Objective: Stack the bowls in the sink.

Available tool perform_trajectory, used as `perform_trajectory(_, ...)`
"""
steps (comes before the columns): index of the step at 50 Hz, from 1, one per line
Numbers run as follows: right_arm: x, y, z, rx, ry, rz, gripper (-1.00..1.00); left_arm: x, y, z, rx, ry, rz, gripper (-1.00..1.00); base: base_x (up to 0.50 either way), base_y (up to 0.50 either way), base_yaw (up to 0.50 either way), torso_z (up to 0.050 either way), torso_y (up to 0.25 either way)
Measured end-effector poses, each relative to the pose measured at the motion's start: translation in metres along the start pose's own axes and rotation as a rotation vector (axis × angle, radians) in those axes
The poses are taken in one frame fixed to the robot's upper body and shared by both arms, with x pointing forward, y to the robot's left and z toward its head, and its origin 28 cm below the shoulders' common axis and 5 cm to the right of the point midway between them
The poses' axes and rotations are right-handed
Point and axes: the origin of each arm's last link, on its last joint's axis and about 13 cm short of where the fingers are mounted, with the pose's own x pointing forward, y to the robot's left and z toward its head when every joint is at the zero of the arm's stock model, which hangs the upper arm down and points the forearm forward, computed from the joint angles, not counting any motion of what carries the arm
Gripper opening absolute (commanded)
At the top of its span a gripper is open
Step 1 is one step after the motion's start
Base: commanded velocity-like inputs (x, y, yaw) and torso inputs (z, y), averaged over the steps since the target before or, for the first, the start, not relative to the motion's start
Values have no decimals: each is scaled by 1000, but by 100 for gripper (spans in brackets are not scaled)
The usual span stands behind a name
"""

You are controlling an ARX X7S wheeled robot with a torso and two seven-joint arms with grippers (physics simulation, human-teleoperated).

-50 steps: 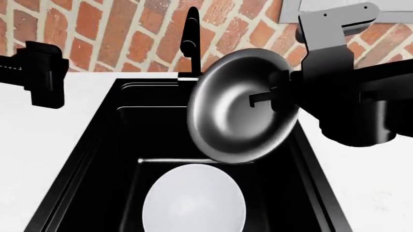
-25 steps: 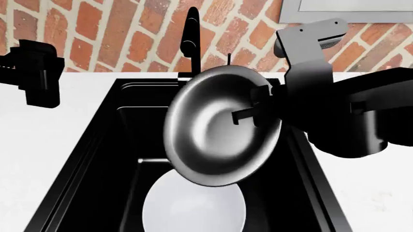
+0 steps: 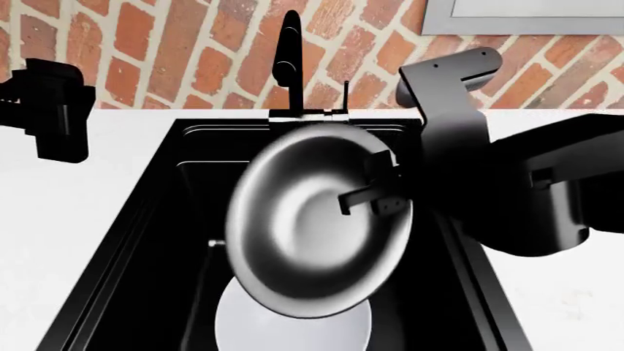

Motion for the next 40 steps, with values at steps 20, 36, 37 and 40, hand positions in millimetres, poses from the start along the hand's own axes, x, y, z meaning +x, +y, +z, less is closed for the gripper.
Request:
perform_trajectory(20, 16, 8, -12, 1, 40, 76, -100, 0, 1, -1, -1, 1, 2, 100, 0, 0, 0, 0, 0)
perform_trajectory(36, 27, 12, -22, -4, 79, 122, -100, 1, 1, -2, -1, 2, 2, 100, 0, 0, 0, 1, 1)
perform_trajectory(37, 28, 12, -22, -4, 81, 124, -100, 1, 1, -2, -1, 2, 2, 100, 0, 0, 0, 0, 0)
perform_trajectory(40, 30, 13, -24, -4, 87, 131, -100, 1, 1, -2, -1, 2, 2, 100, 0, 0, 0, 0, 0)
